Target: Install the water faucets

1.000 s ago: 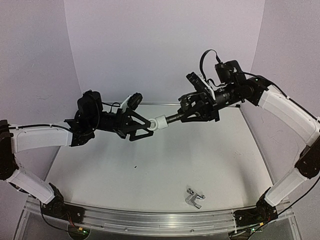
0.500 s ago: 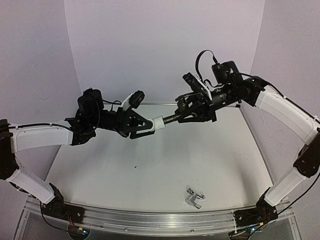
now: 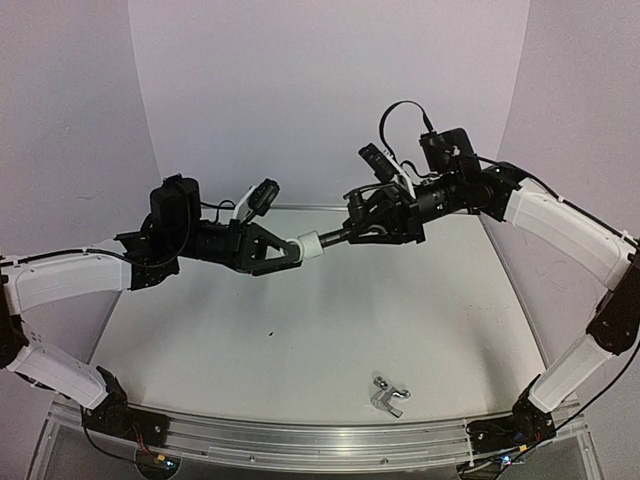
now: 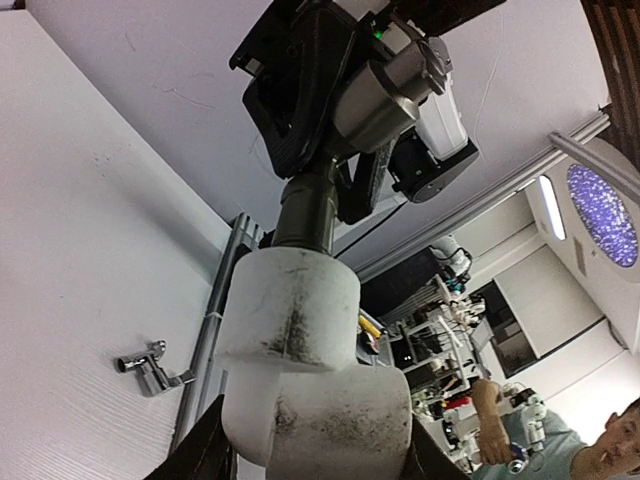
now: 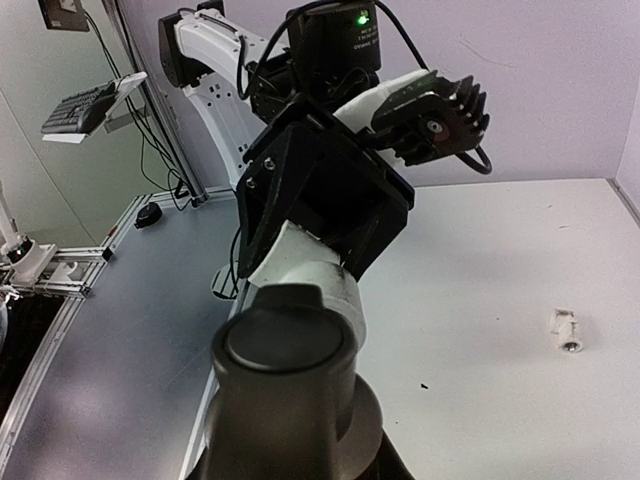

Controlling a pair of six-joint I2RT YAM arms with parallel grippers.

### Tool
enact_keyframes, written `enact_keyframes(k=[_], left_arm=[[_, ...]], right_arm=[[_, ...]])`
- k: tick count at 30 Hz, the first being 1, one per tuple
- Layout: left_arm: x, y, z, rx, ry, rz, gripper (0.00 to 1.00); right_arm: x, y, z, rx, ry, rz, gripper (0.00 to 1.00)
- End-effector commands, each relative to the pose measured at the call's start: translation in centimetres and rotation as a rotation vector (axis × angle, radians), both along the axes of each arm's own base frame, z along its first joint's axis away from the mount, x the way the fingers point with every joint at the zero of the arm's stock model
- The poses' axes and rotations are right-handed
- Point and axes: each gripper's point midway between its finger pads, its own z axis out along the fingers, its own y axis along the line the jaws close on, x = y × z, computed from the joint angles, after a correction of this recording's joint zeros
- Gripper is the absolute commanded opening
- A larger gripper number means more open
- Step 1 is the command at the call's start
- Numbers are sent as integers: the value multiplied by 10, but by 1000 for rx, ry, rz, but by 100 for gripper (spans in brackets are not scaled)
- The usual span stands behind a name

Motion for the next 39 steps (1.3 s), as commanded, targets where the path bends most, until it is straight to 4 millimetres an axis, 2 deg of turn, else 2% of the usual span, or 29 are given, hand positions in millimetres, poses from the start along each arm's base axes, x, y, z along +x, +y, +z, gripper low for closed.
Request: enact_keyframes(k=[1,7,15,19,22,29,32,35,39], left_arm=[[-2,9,39,-56,-247,76,26],[1,11,32,53,-466,222,27],[-5,11,16,208,-813,305,31],[-6,14,16,234,-970,350,33],[-7,10,13,283,-1069,383,38],[-4,-7,-9,533,-1393,470,45],[-2,-5,-9,551,-1340,493,61],[-16,1,2,459,-1239,484,79],[-33,10,11,357,-1041,457,92]], right_arm=[[3,10,16,65,102,-14,0],[14,19,9,78,362,-85,0],[14,24,0,46,587,-69,0],[12,24,-9,17,654,-58,0],[12,25,-14,0,697,-59,0],[14,28,-12,-10,742,-55,0],[15,27,0,16,696,-45,0],[20,23,16,62,615,-57,0],[29,12,41,132,474,-82,0]])
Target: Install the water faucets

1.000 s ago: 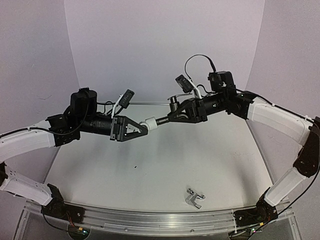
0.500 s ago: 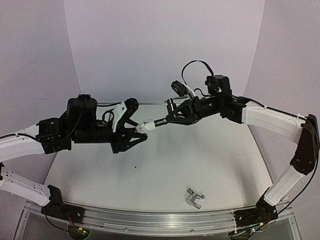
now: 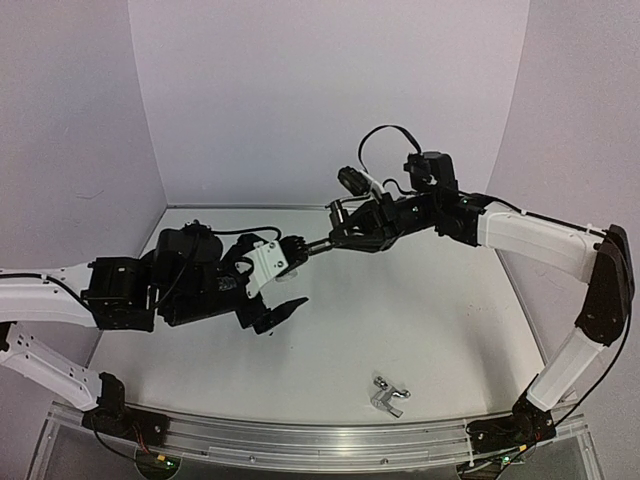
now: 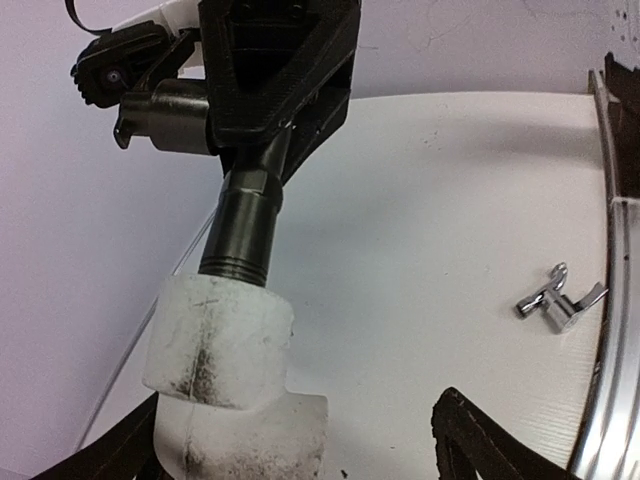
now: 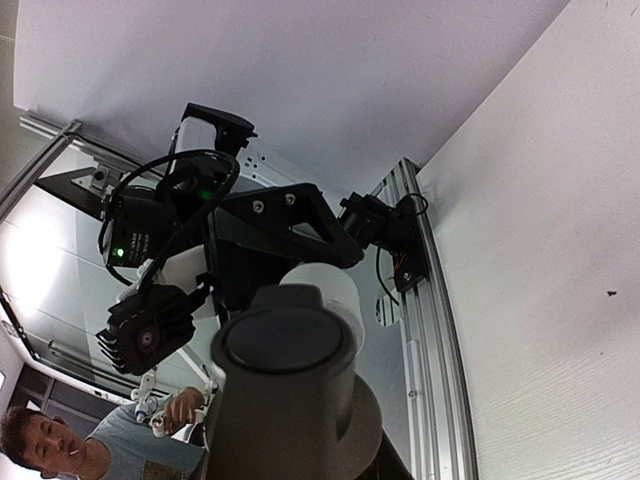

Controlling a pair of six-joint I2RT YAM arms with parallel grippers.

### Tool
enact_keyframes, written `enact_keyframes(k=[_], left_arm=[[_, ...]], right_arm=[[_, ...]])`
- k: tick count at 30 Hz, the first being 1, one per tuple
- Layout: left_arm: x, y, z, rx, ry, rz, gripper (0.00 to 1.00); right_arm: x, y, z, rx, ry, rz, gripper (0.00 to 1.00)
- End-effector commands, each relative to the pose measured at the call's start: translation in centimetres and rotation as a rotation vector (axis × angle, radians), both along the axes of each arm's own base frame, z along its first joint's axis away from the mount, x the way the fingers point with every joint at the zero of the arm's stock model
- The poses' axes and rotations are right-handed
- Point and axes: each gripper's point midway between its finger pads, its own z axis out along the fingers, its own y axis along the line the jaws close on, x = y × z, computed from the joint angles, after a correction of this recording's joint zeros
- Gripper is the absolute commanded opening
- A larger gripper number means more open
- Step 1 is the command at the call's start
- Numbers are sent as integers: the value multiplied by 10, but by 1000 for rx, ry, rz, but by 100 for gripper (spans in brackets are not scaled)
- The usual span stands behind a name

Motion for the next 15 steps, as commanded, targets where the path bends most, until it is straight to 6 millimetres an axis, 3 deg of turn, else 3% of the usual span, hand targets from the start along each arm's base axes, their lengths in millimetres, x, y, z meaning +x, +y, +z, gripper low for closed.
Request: enact_keyframes(k=[1,8,15], left_arm=[[-26,7,44,-246,209,-81,93],[-22,23,58,-502,677,-173,92],[-21,7,64,-533,892,-222,89]], right_arm=[[16,-11,70,169,-343,-91,0],[-4,-19,91,256,-498,-7,0],[-13,-21,99,275,-501,27,0]])
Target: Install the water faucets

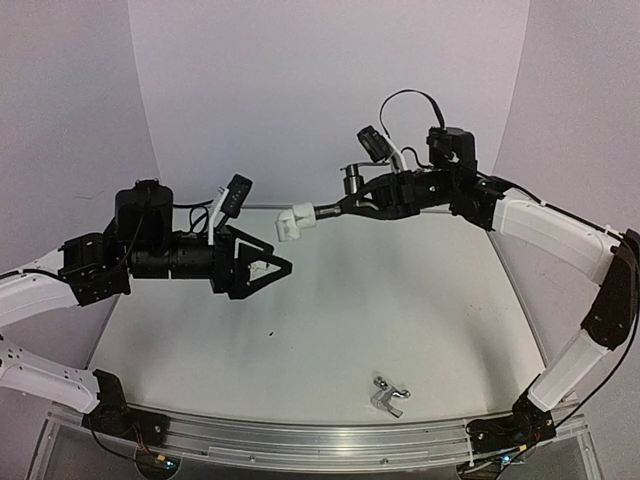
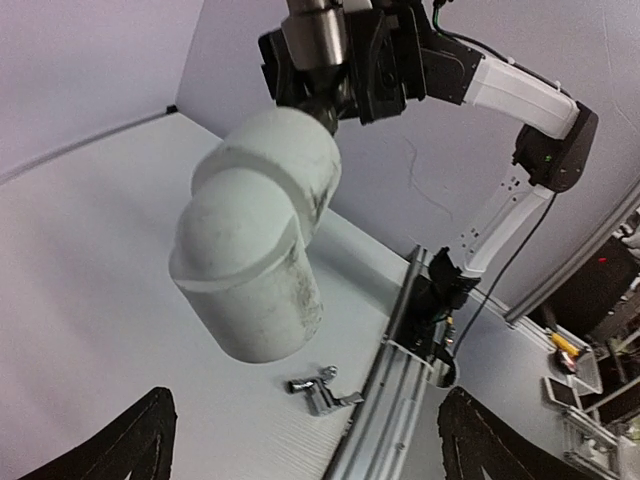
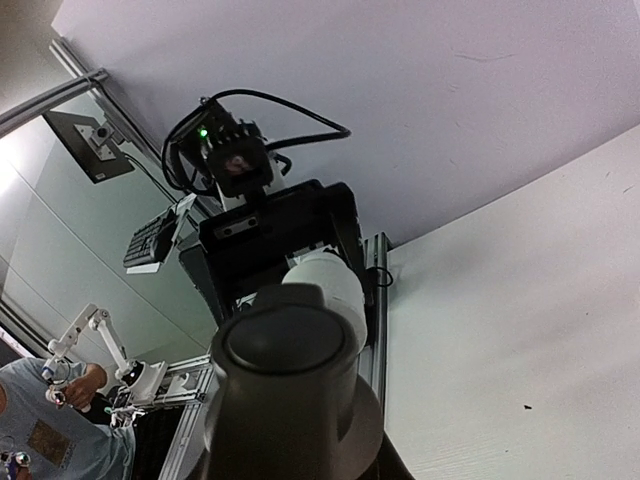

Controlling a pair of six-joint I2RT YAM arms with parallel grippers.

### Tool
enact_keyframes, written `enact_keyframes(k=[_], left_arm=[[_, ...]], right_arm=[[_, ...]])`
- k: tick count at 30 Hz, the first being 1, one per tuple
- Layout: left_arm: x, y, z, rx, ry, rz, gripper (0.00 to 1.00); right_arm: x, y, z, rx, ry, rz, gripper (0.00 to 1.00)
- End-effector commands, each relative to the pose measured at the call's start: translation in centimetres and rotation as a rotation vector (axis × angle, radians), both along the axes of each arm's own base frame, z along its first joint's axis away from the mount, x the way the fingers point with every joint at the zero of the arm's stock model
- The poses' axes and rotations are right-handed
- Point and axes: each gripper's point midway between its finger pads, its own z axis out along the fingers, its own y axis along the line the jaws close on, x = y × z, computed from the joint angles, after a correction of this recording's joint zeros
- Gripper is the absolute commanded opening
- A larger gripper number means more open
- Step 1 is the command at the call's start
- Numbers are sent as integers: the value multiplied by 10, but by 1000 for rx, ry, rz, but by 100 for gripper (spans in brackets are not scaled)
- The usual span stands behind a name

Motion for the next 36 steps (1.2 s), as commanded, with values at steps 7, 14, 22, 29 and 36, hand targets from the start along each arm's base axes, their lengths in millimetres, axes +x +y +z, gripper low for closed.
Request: enact_keyframes(k=[7,14,22,29,36], left_arm=[[-16,-20,23,-141,197,-165,86],[-8,-20,31,-159,172,-141,78],[-3,-19,30,-165,148,-117,58],[-3,-18,33,-156,84,-124,36],[8,-12,20,-35,-112,-64,19]], right_arm=[[-28,-7,37,95,-127,66,0],[-37,-4,26,74,-87,83,0],[-43,-3,18,54,-34,112,0],[-42,-2,9,27,29,114,0],[-24,10,-21,-67,234,58,0]])
